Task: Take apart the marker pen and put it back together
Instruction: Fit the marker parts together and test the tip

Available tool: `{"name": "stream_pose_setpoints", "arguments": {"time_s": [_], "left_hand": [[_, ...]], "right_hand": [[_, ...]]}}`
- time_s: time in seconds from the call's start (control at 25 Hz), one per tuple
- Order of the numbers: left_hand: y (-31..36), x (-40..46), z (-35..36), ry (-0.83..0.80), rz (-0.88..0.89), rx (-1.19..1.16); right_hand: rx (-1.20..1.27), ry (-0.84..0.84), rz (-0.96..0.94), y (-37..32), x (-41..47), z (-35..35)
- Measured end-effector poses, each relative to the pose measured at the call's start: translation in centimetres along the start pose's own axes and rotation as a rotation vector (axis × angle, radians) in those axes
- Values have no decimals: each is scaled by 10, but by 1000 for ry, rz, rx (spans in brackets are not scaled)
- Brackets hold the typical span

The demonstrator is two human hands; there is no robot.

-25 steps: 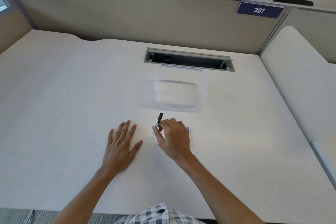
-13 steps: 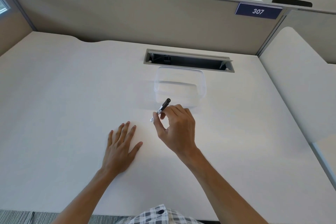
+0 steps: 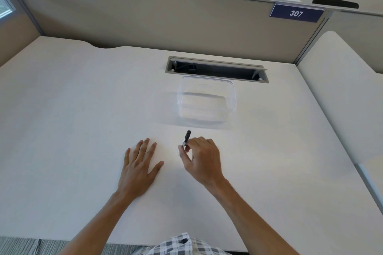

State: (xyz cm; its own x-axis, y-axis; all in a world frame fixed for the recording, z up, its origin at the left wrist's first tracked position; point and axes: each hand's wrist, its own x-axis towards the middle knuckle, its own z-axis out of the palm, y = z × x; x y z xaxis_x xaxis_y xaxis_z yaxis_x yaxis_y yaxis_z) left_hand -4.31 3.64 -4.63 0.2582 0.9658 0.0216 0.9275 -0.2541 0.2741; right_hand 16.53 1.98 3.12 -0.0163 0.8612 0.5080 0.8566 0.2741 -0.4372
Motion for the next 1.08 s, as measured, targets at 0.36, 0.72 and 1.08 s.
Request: {"name": "stream_pose_setpoints", "arguments": {"time_s": [0.36, 0.72, 1.08], "left_hand": [[0, 0, 0, -13, 3, -8], [1, -1, 0, 12, 9, -14], [1, -1, -1, 4, -2, -25]], "right_hand": [[85, 299, -31, -10, 45, -46], [-7, -115, 15, 3, -17, 19], [46, -47, 71, -1, 6, 8]]}}
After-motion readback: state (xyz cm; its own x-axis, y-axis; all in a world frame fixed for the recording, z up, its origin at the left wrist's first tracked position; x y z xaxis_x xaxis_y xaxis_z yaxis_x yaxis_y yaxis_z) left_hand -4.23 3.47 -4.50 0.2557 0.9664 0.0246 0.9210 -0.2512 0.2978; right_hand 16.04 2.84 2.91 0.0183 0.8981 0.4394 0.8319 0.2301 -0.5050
